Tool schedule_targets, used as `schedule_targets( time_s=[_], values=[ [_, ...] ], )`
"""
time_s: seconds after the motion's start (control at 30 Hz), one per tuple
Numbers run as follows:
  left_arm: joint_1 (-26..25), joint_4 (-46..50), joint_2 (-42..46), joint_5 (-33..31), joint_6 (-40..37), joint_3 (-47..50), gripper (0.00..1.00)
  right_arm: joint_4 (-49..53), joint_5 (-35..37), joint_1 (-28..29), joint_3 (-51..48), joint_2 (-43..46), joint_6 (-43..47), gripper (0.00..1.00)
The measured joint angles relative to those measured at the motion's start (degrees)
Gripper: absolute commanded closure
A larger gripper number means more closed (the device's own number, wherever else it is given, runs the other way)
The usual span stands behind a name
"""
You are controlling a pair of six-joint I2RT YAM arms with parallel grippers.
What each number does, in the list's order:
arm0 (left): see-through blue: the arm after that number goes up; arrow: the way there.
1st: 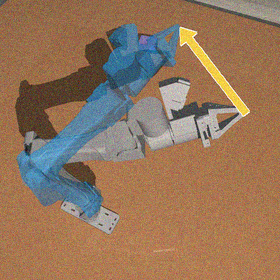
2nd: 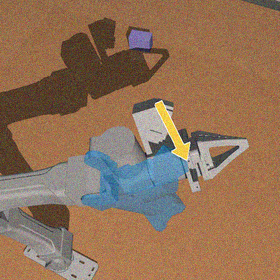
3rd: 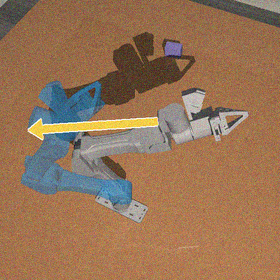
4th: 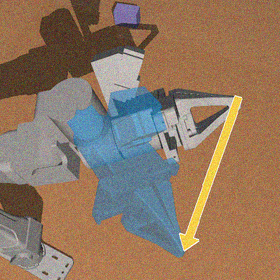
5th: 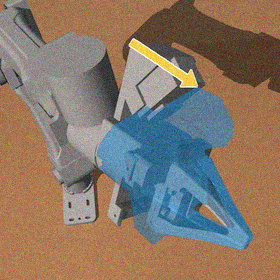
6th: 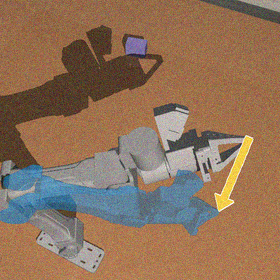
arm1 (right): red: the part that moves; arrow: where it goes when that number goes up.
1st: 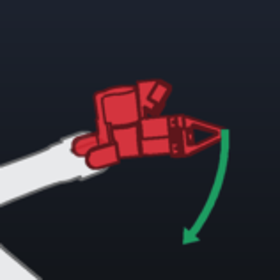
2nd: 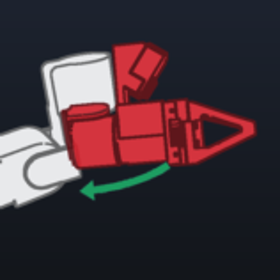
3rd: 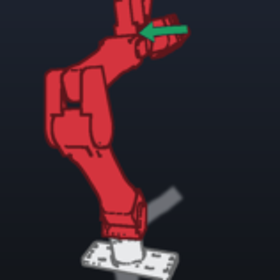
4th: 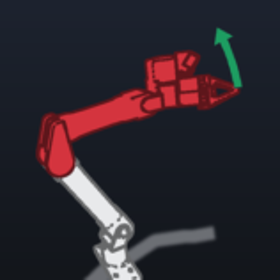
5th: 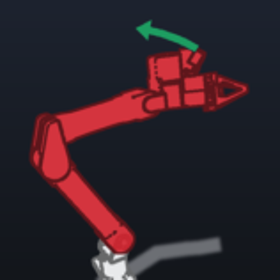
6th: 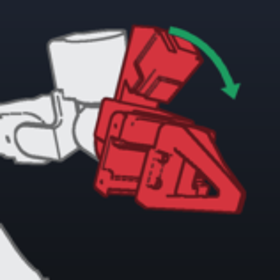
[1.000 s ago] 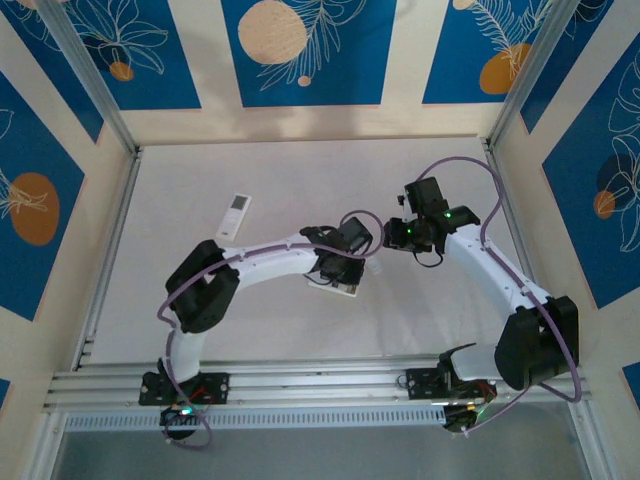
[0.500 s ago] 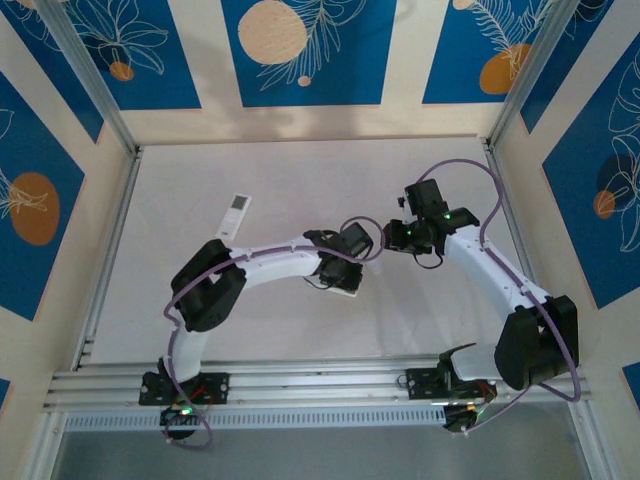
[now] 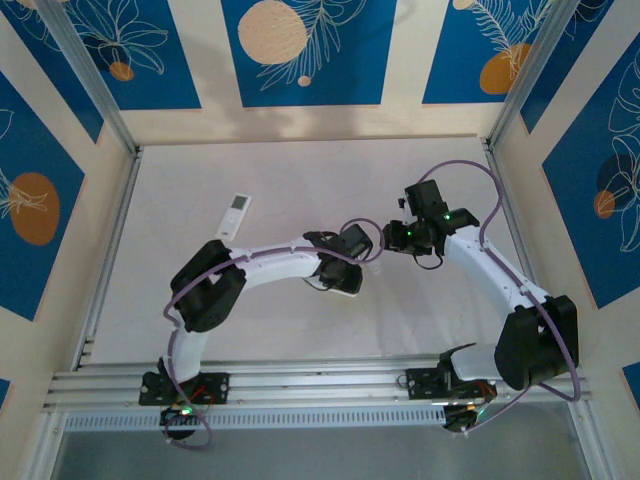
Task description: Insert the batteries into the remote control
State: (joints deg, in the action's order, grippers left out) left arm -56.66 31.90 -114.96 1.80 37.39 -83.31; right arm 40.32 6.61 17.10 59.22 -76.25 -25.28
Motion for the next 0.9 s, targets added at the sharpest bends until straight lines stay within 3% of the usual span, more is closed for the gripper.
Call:
schedule_targets(
  time_s=[0.17,0.33,0.53,0.73,0.9],
  values=[
    [2.7,0.4,7.0,-2.1,-0.7,3.4,0.65,-0.6,-3.2,0.7,-1.2,0.2,-4.6,0.58],
    [10.9,0.0,13.9,-2.9,-3.0,5.4,0.63,-1.9,-4.8,7.2,-5.2,-0.5,-11.5,0.63],
    [18.9,0.5,10.7,-0.4,-7.8,6.8,0.63,-2.3,-4.2,15.3,-4.9,-7.0,-15.6,0.7],
    [19.4,0.7,5.9,3.2,-10.6,6.9,0.62,-2.1,-1.9,19.4,-2.7,-13.3,-17.9,0.76],
    [19.4,0.2,4.9,6.4,-11.0,7.8,0.63,-2.0,-1.4,20.9,-0.4,-17.0,-18.4,0.74]
  ],
)
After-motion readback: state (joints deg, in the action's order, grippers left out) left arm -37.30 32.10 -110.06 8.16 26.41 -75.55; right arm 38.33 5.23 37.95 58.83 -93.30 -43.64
